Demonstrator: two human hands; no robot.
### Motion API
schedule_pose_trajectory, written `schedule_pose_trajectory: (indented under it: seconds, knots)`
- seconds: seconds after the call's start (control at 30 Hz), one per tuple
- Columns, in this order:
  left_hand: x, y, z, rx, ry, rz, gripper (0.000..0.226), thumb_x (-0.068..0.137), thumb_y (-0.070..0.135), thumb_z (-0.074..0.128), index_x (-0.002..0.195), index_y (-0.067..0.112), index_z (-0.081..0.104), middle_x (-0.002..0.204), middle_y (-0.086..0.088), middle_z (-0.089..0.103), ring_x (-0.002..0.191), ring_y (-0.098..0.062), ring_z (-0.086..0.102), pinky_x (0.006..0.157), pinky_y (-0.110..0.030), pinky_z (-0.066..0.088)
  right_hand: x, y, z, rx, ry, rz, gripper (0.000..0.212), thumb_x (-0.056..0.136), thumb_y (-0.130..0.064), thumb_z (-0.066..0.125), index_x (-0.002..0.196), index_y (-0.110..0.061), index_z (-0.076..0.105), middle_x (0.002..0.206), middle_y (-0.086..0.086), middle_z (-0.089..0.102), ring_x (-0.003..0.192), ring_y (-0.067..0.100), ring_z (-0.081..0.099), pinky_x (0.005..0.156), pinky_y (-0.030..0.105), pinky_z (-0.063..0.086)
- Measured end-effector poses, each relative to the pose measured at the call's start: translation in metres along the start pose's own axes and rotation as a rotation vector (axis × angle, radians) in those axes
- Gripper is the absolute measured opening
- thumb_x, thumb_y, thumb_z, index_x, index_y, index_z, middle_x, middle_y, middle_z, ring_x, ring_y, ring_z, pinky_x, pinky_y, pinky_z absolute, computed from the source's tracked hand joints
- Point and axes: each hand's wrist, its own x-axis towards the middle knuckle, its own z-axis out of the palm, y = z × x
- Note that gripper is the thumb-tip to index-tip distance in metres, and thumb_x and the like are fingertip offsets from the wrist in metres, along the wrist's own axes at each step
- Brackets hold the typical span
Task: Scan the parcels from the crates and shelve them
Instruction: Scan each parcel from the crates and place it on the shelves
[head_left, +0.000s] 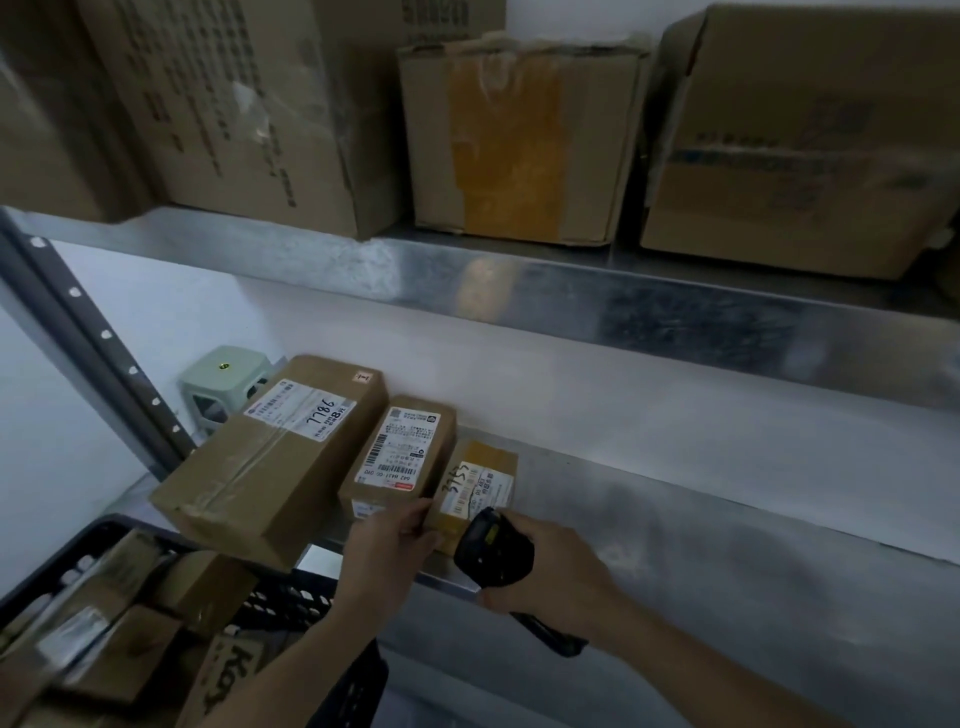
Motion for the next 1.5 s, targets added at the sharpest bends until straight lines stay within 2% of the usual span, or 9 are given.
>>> schedule_pose_trajectory:
  seconds: [0.13, 0.27, 0.63, 0.8, 0.87, 1.0, 1.23, 1.3, 1.5]
  knots:
    - [-0.001, 0.008, 0.001, 0.099, 0.059, 0.036, 0.027, 0.087, 0.013, 0.076, 0.114, 0.018, 0.075, 0.077, 0.020, 0.070, 0.077, -0.003, 0.071, 0.075, -0.039, 0.062, 0.006, 0.001, 0.001, 0.003, 0.006, 0.005, 0.076, 0.056, -0.048, 0.088, 0.128, -0.044, 0.064, 0.106, -0.021, 0.071, 0.091, -0.002, 0.066, 0.070, 0.021, 0.055]
    - [-0.002, 0.017, 0.000, 0.136, 0.074, 0.067, 0.016, 0.088, 0.014, 0.076, 0.102, 0.020, 0.076, 0.061, 0.030, 0.062, 0.063, 0.005, 0.066, 0.067, -0.035, 0.062, 0.011, 0.001, 0.000, 0.008, 0.020, 0.002, 0.069, 0.058, -0.044, 0.088, 0.124, -0.046, 0.065, 0.104, -0.023, 0.072, 0.089, -0.006, 0.066, 0.075, 0.025, 0.059]
    - [-0.017, 0.001, -0.020, 0.036, 0.079, 0.025, 0.020, 0.086, 0.017, 0.078, 0.106, 0.017, 0.076, 0.083, 0.012, 0.075, 0.080, -0.006, 0.071, 0.078, -0.040, 0.062, -0.013, -0.003, -0.003, -0.016, 0.065, -0.029, 0.073, 0.053, -0.057, 0.083, 0.123, -0.048, 0.064, 0.103, -0.023, 0.073, 0.087, -0.002, 0.069, 0.077, 0.034, 0.062]
    - [-0.046, -0.009, -0.051, 0.070, 0.113, 0.114, 0.034, 0.088, 0.023, 0.077, 0.122, 0.024, 0.071, 0.094, 0.016, 0.072, 0.084, 0.007, 0.065, 0.073, -0.005, 0.049, -0.035, -0.028, 0.005, 0.011, 0.119, -0.079, 0.066, 0.060, -0.048, 0.092, 0.109, -0.073, 0.055, 0.106, -0.030, 0.071, 0.092, -0.008, 0.068, 0.081, 0.028, 0.061]
    - [-0.062, -0.018, -0.068, 0.050, 0.116, 0.111, 0.033, 0.089, 0.032, 0.075, 0.122, 0.027, 0.070, 0.097, 0.019, 0.070, 0.089, 0.009, 0.063, 0.073, -0.002, 0.045, -0.042, -0.049, 0.014, 0.005, 0.101, -0.098, 0.067, 0.062, -0.046, 0.093, 0.106, -0.075, 0.051, 0.107, -0.029, 0.070, 0.094, -0.009, 0.066, 0.081, 0.023, 0.059]
    - [-0.098, -0.040, -0.118, -0.013, 0.160, 0.040, 0.028, 0.091, 0.033, 0.073, 0.118, 0.027, 0.074, 0.095, 0.019, 0.073, 0.088, 0.009, 0.065, 0.071, -0.005, 0.047, -0.044, -0.105, 0.047, 0.012, 0.018, -0.138, 0.064, 0.067, -0.037, 0.094, 0.108, -0.065, 0.055, 0.105, -0.025, 0.070, 0.094, -0.008, 0.066, 0.082, 0.028, 0.060]
    - [-0.161, -0.105, -0.239, -0.036, 0.317, -0.055, 0.019, 0.088, 0.033, 0.076, 0.108, 0.032, 0.075, 0.090, 0.021, 0.073, 0.085, 0.010, 0.065, 0.073, -0.010, 0.051, -0.034, -0.208, 0.155, 0.007, -0.151, -0.211, 0.061, 0.066, -0.048, 0.094, 0.110, -0.063, 0.053, 0.109, -0.038, 0.063, 0.106, -0.010, 0.062, 0.091, 0.020, 0.053]
    - [-0.175, -0.127, -0.270, -0.063, 0.365, -0.097, 0.020, 0.087, 0.029, 0.077, 0.107, 0.029, 0.077, 0.086, 0.017, 0.074, 0.082, 0.007, 0.067, 0.075, -0.017, 0.055, -0.031, -0.231, 0.185, -0.006, -0.233, -0.209, 0.060, 0.069, -0.052, 0.092, 0.117, -0.055, 0.056, 0.113, -0.033, 0.064, 0.110, -0.005, 0.062, 0.097, 0.028, 0.053]
    - [-0.205, -0.185, -0.333, -0.079, 0.498, -0.198, 0.023, 0.088, 0.030, 0.077, 0.111, 0.026, 0.075, 0.087, 0.014, 0.073, 0.083, 0.009, 0.064, 0.070, -0.006, 0.046, -0.016, -0.271, 0.255, -0.071, -0.339, -0.222, 0.083, 0.068, -0.060, 0.089, 0.139, -0.040, 0.052, 0.125, -0.021, 0.064, 0.118, 0.008, 0.062, 0.104, 0.041, 0.053]
